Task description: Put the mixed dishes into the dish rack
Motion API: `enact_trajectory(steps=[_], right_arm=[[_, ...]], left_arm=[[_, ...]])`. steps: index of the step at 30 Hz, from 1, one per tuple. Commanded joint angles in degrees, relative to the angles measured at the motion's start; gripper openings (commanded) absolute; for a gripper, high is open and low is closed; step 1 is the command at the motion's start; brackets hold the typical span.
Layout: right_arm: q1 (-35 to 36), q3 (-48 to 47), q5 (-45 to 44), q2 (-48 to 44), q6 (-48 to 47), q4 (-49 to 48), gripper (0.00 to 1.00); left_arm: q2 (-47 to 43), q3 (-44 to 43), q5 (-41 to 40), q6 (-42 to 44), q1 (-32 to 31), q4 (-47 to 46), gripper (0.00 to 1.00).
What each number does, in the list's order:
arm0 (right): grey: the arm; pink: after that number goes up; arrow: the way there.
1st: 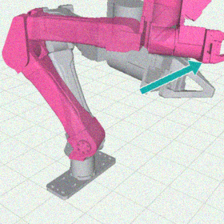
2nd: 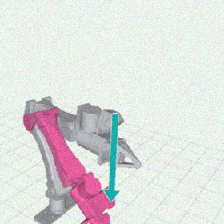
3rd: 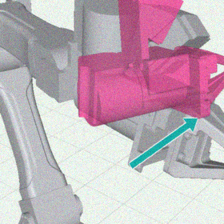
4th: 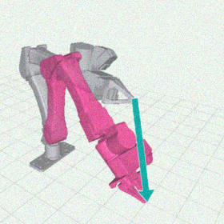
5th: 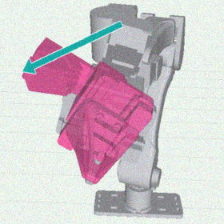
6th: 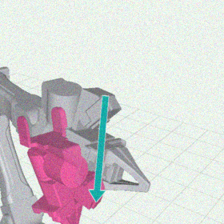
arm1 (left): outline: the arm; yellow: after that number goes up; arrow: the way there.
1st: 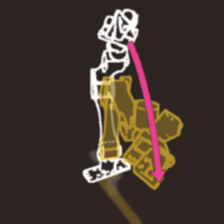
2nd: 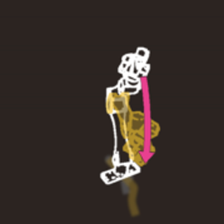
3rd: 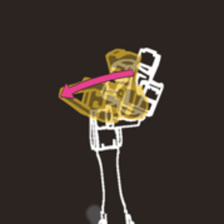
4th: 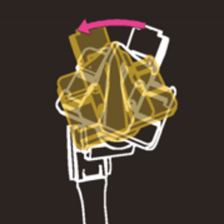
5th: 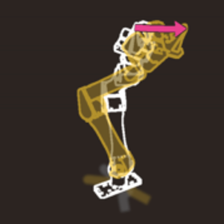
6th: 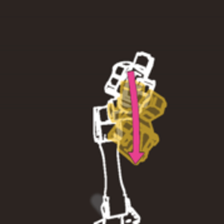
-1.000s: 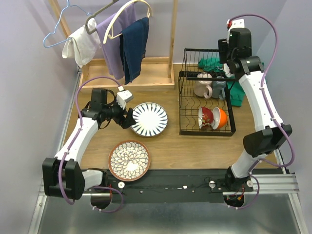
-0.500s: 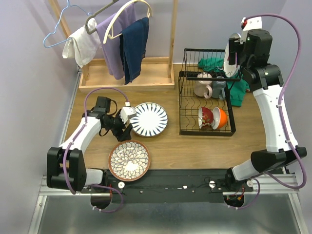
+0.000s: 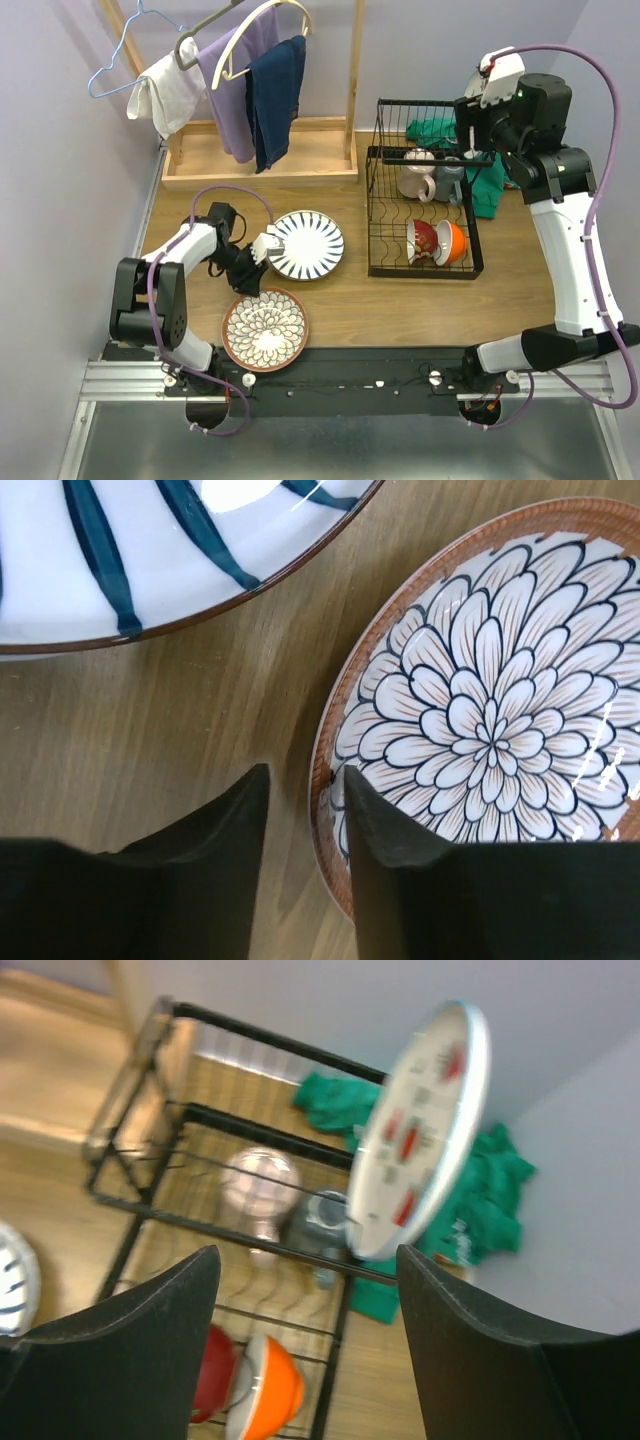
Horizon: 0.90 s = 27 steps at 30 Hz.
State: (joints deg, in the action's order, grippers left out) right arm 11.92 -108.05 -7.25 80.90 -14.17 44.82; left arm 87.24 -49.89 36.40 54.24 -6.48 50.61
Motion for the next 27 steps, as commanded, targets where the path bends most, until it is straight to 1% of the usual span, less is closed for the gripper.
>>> enact_trajectory(steps=[1, 2, 5, 7, 8, 10, 14, 16, 18, 22, 25, 27], right_arm=[[0.2, 4.1, 19.8, -0.7, 3.9, 1.9, 0.76], [0.3, 5.2, 24.0, -0.7, 4.8, 0.5, 0.76], [1.9, 9.2, 29.4, 0.5, 7.3, -1.7, 0.76], [4.3, 11.8, 29.5, 1.5, 8.5, -3.2, 0.76], [5.0, 12.2, 29.8, 2.2, 8.5, -3.8, 0.76], [6.8, 12.6, 30.3, 3.3, 9.3, -4.6, 0.76], [9.0, 11.9, 30.4, 5.1, 9.9, -6.3, 0.76], [9.7, 11.8, 30.4, 5.6, 10.1, -6.8, 0.76], [10.2, 11.8, 30.4, 6.1, 10.1, -6.9, 0.76], [11.0, 13.2, 30.8, 6.5, 10.3, -7.0, 0.76], [11.5, 14.4, 31.0, 6.1, 10.4, -7.6, 0.76], [12.0, 14.9, 30.7, 6.1, 10.3, -7.6, 0.76]], left_arm=[[3.5, -5.7, 1.8, 5.5, 0.2, 7.1, 0.36], [4.9, -7.2, 2.9, 5.9, 0.2, 9.1, 0.31], [6.9, -9.3, 4.0, 7.4, 0.1, 13.2, 0.24], [7.1, -9.3, 4.0, 7.5, 0.0, 14.0, 0.24], [6.5, -8.7, 3.9, 7.5, -0.3, 14.4, 0.26], [5.9, -7.5, 2.4, 7.6, -1.2, 14.8, 0.28], [4.0, -3.6, -0.1, 6.5, -3.4, 12.4, 0.32], [3.8, -1.6, -0.5, 5.3, -3.8, 11.4, 0.31], [3.9, -0.7, -0.5, 4.7, -3.9, 10.8, 0.27], [3.9, 0.2, -0.5, 3.6, -3.9, 9.7, 0.27], [4.8, 0.1, -0.7, 2.8, -3.9, 8.9, 0.22], [6.0, -0.7, -0.2, 2.4, -3.8, 8.8, 0.11]])
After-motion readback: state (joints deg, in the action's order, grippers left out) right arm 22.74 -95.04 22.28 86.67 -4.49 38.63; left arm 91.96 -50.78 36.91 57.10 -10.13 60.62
